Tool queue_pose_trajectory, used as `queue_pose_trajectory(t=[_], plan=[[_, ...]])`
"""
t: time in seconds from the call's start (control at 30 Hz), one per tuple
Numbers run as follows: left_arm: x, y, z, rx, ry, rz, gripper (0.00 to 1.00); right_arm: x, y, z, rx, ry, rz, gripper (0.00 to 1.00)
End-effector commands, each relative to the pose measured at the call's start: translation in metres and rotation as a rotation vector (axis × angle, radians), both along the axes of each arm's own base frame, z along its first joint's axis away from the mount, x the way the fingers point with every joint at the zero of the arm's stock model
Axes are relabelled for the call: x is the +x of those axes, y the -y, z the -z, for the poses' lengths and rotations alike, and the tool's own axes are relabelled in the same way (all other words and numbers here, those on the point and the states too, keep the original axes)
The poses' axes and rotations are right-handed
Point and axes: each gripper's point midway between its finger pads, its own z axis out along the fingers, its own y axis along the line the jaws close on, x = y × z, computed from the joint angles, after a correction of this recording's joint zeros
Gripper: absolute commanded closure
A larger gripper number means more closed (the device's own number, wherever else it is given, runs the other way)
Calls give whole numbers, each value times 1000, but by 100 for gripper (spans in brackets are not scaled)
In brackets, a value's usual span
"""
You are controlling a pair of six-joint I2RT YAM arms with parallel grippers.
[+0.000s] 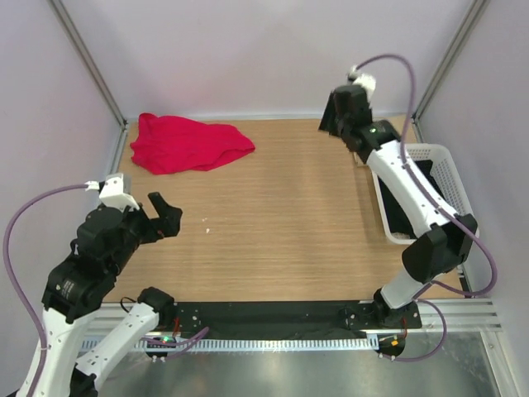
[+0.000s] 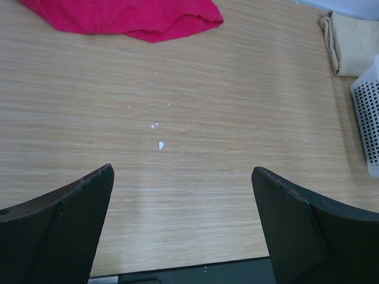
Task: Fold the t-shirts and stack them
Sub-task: Move the tshirt to the center of the board
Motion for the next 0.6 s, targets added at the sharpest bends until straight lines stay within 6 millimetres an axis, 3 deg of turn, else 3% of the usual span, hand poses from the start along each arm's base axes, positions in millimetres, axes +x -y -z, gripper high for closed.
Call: queue_pose_trajectory(t=[0.0, 0.1, 0.2, 0.23, 0.3, 0.33, 0.37, 0.4, 0.43, 0.47, 0.57], plan=[[-4, -8, 10, -11, -53, -66, 0, -54, -20, 115, -42, -320, -143, 42], [10, -12, 18, 34, -111, -125, 5, -77, -33, 140, 16, -360, -189, 42], [43, -8, 34, 136, -201, -170, 7, -105, -47, 148, 42, -406, -255, 41], [54, -4, 40, 169, -225, -160, 12, -113, -50, 151, 39, -425, -276, 41], [92, 12, 57, 198, -261, -137, 16, -133, -53, 163, 33, -476, -308, 40], [107, 10, 64, 177, -278, -150, 24, -144, -54, 160, 45, -473, -321, 39], [126, 13, 87, 196, -339, -148, 29, -152, -55, 162, 62, -487, -336, 39], [140, 12, 95, 183, -355, -156, 34, -162, -52, 173, 60, -516, -339, 39], [163, 4, 97, 147, -337, -187, 42, -168, -49, 173, 66, -516, -339, 39], [179, 3, 126, 137, -415, -188, 43, -179, -42, 173, 69, -515, -338, 39], [228, -19, 138, 74, -409, -245, 45, -199, -28, 167, 54, -500, -348, 39]])
